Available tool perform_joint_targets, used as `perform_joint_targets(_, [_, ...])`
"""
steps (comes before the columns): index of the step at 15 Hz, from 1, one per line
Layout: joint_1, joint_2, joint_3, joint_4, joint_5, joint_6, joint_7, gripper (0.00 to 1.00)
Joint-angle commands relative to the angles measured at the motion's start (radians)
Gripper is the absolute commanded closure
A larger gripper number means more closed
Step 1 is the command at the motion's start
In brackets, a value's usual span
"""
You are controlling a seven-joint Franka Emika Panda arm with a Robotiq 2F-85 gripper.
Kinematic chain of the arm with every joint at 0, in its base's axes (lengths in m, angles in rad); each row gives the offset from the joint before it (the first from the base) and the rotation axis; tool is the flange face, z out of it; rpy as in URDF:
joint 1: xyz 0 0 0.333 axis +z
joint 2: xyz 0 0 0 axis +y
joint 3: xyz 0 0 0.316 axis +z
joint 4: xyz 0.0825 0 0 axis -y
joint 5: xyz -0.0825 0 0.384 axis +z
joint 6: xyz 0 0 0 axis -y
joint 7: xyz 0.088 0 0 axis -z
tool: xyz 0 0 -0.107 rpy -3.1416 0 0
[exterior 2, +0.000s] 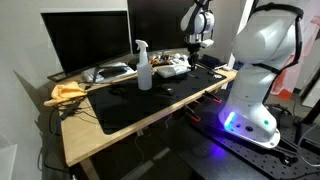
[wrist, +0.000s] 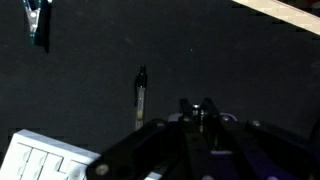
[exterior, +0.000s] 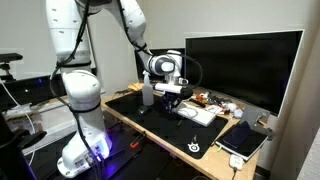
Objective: Put the mouse and the small thing that is next to it on the right side of the spray bottle
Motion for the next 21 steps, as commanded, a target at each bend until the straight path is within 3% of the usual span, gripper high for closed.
perform_joint_targets(1, [0.009,-0.001,-0.008,0.0,0.0,-0.002,0.001,0.84])
perform_joint_targets(2, [0.013,0.001,-0.005,-0.005,0.003,0.012,0.013,0.96])
perform_joint_targets(21, [0.157,0.053,0.161,-0.103,0.169,0.054,0.069,0.96])
